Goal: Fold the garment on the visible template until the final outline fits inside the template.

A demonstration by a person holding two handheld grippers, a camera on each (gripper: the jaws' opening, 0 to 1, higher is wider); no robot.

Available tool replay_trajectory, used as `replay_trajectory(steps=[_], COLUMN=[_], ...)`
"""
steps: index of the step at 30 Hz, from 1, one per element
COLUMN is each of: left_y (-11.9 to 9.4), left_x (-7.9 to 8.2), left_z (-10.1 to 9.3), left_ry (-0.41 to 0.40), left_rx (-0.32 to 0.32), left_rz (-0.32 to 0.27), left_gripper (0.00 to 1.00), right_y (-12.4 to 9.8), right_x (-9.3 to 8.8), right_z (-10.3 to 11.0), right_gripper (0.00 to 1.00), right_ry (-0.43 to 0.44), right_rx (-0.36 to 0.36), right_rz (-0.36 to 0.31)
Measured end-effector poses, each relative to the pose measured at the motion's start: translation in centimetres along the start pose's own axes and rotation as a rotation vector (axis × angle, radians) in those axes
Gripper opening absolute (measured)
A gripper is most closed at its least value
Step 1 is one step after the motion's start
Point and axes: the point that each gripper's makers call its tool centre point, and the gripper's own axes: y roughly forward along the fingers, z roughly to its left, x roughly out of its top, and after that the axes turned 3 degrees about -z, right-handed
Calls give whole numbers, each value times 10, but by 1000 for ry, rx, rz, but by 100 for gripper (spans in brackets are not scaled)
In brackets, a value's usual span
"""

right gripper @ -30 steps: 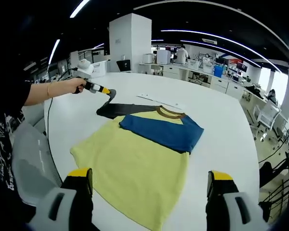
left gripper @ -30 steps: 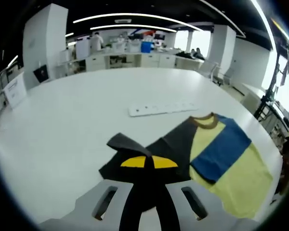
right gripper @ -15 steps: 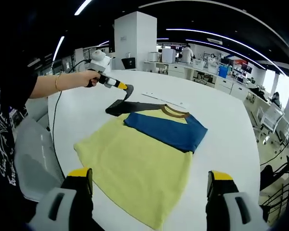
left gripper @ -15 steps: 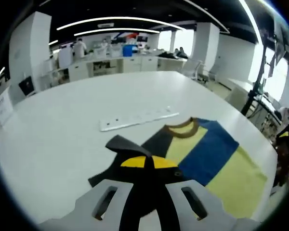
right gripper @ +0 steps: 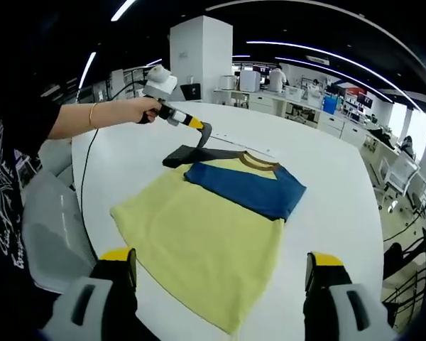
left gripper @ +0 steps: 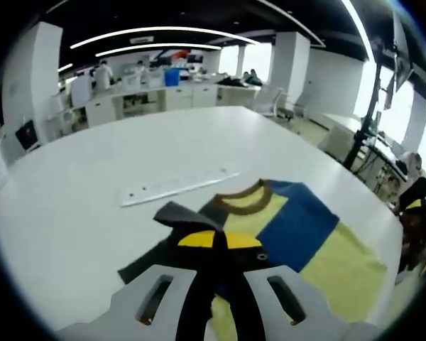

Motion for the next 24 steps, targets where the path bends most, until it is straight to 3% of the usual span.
replay_trajectory(steps=[24], left_y=[32], left_x=[15], left_z=[-73], left_ry=[39], left_rx=[-131], left_rz=[-9], left_gripper=[0], right_y=[-3], right_x=[-10], right_z=[-2], right_gripper=[99], right_ry=[16], right_rx=[-13], right_rz=[14])
